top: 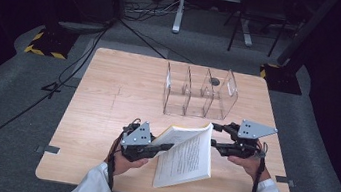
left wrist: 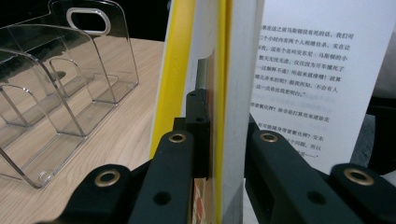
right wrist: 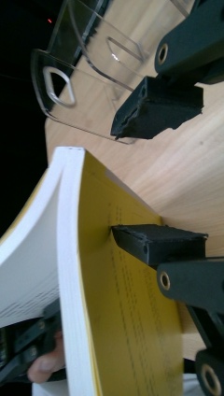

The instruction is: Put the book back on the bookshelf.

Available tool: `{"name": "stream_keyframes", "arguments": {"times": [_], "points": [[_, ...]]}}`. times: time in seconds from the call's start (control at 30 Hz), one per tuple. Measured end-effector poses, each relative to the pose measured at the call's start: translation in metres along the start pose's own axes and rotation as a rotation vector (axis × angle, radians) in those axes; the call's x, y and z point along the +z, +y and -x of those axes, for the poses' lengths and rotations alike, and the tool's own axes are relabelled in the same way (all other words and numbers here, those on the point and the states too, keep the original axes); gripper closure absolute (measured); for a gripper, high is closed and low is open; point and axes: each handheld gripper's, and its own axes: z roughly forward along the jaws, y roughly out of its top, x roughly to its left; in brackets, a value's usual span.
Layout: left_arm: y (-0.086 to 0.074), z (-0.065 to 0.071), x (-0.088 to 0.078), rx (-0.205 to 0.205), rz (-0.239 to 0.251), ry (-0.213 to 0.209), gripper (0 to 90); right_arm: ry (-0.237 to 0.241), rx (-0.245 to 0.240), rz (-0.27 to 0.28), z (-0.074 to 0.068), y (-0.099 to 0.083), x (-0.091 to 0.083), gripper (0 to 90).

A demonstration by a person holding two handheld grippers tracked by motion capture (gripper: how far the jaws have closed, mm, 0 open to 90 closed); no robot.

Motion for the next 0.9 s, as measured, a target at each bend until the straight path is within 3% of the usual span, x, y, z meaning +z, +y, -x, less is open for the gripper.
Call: {"name": "stream_keyframes", "arguments": {"times": [0.23,0.27,0.4,0.53,0.73,0.83,0.9], "points": [[-0.008,0.000,-0.017,0.000,-0.009,0.038,83.2,0.022,-0.035,0.039,-0.011,0.017,0.009,46.5],[-0.012,0.002,-0.024,-0.001,-0.014,0.053,83.1,0.013,-0.055,0.039,-0.018,0.027,0.017,46.5],[-0.019,0.002,-0.036,-0.005,-0.029,0.071,82.8,-0.007,-0.083,0.009,-0.026,0.037,0.033,45.3],[-0.030,0.000,-0.050,-0.027,-0.043,0.090,82.4,0.003,-0.119,-0.021,-0.036,0.044,0.055,43.8],[-0.039,-0.005,-0.061,-0.066,-0.034,0.074,82.5,0.009,-0.097,-0.051,-0.031,0.041,0.070,37.1],[-0.040,-0.006,-0.062,-0.065,-0.031,0.059,82.4,0.048,-0.058,-0.070,-0.024,0.036,0.080,32.5],[-0.041,-0.007,-0.062,-0.060,-0.032,0.057,81.9,0.044,-0.054,-0.088,-0.021,0.033,0.087,31.2]]}}
